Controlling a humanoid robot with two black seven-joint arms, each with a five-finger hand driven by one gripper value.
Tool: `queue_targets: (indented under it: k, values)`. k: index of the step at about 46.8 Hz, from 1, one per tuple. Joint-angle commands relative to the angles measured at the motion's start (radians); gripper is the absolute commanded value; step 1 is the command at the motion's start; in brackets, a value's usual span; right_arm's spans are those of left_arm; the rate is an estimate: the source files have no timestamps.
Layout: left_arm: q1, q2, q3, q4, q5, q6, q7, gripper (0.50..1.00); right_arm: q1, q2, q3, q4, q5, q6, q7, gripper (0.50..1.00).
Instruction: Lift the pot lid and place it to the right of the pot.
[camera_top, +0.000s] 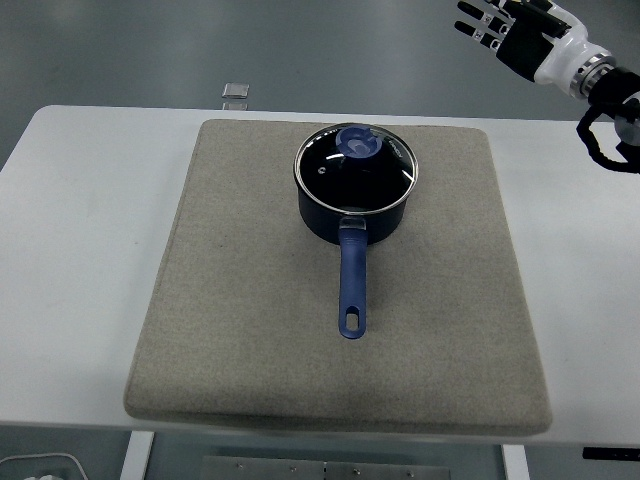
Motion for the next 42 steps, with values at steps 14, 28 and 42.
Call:
queue_targets:
  k: [14, 28, 42]
  values:
    - [-0.003, 0.0, -0.001, 0.006, 0.0, 0.0, 0.0, 1.0, 0.003, 0.001, -0.005, 0.003, -0.007, 0.003, 0.0, 0.913]
    - [-0.003, 0.0, 0.001, 0.006, 0.0, 0.0, 0.0, 1.0, 0.025, 0.01, -0.017, 0.007, -0.065, 0.011, 0.001, 0.913]
    - [-0.003, 0.0, 0.001, 0.006, 0.0, 0.0, 0.0, 1.0, 0.048, 0.006, -0.019, 0.007, -0.177, 0.008, 0.003, 0.913]
